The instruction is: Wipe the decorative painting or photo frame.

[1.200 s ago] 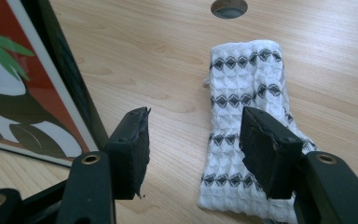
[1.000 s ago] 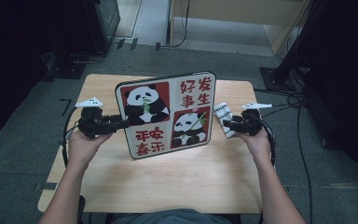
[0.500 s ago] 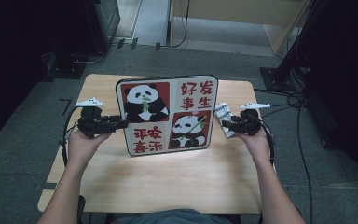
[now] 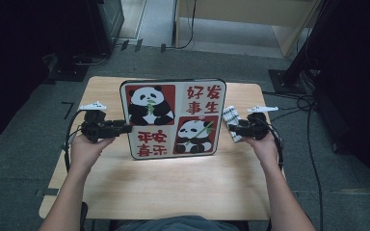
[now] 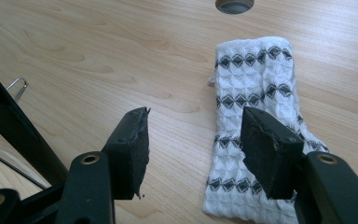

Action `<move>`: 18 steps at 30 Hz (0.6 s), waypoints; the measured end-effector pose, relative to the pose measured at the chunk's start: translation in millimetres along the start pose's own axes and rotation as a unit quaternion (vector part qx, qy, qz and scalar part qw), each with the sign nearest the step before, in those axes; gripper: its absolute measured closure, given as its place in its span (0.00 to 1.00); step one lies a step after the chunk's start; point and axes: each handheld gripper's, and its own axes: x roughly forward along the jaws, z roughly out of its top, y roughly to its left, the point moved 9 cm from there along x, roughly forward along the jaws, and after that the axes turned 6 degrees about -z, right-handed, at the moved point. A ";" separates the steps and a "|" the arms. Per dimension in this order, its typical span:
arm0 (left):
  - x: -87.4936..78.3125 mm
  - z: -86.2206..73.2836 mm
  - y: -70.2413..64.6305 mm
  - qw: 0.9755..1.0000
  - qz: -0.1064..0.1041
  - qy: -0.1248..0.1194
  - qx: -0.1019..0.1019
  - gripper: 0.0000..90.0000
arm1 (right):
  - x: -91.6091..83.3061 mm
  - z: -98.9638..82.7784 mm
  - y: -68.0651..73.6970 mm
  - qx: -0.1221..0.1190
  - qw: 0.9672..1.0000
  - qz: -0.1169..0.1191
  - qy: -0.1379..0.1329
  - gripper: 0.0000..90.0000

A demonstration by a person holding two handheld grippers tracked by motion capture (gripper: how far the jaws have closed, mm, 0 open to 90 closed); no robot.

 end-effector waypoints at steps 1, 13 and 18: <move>0.0 0.0 0.1 1.000 0.000 0.000 0.000 0.56 | 0.1 0.2 0.3 0.000 1.000 0.001 0.000 0.48; -5.1 -1.2 0.4 1.000 0.008 -0.004 0.001 0.54 | 1.4 1.2 0.0 0.001 1.000 0.001 0.001 0.48; -10.6 -3.7 1.3 1.000 0.010 -0.007 -0.002 0.52 | 1.8 3.5 -1.7 0.000 1.000 0.001 -0.002 0.48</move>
